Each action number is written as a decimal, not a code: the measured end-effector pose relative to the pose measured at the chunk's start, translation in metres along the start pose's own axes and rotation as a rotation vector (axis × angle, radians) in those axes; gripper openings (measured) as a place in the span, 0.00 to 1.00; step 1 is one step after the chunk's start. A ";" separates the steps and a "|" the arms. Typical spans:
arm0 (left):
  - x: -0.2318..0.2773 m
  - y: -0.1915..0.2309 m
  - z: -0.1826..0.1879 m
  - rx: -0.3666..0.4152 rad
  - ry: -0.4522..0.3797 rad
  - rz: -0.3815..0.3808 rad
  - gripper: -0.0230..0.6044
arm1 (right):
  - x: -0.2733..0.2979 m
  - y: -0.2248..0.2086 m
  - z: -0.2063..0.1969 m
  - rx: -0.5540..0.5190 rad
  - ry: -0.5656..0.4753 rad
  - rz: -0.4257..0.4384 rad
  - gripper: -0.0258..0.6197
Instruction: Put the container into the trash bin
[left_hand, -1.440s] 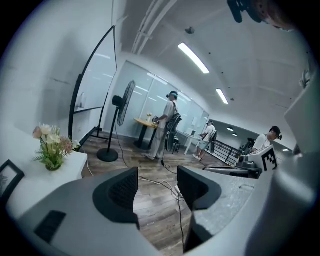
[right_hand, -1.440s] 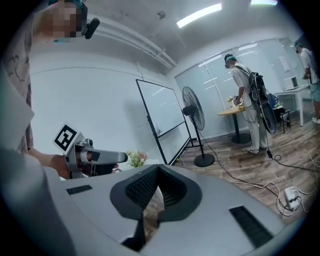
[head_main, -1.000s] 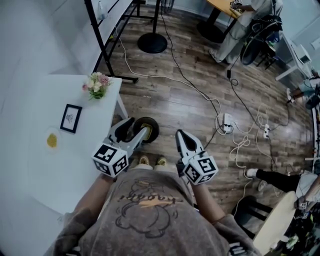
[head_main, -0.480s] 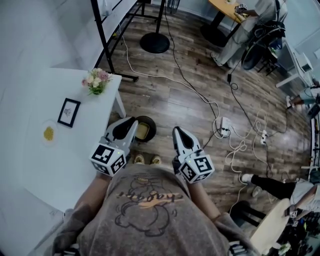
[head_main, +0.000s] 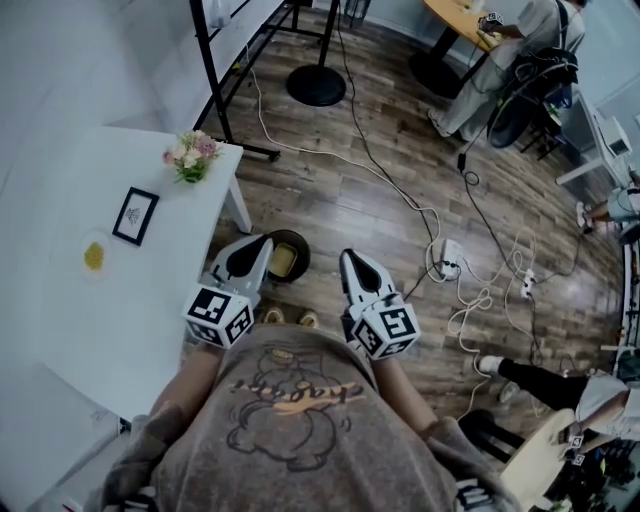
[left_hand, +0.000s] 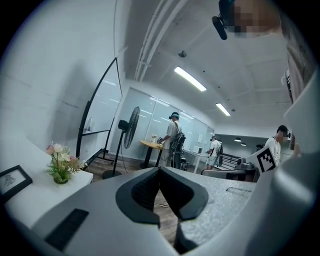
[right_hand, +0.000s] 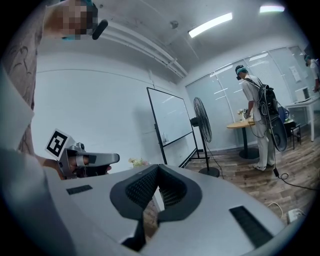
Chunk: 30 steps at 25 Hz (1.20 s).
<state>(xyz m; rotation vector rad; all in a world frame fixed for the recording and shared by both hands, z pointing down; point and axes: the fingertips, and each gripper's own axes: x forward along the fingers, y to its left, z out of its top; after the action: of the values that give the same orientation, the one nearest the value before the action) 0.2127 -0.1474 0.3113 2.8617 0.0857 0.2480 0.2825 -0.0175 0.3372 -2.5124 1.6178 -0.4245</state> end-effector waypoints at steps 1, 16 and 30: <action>-0.001 0.000 -0.002 -0.002 -0.002 0.008 0.04 | -0.001 -0.001 -0.003 -0.003 0.005 0.001 0.04; -0.004 0.004 -0.023 -0.012 0.002 0.078 0.04 | -0.009 -0.015 -0.022 0.020 0.021 -0.007 0.03; -0.007 0.006 -0.023 -0.044 0.000 0.093 0.04 | -0.006 -0.013 -0.025 0.035 0.018 0.007 0.03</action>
<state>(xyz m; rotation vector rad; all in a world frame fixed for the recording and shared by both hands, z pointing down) 0.2021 -0.1476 0.3339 2.8258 -0.0517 0.2643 0.2833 -0.0052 0.3633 -2.4836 1.6112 -0.4721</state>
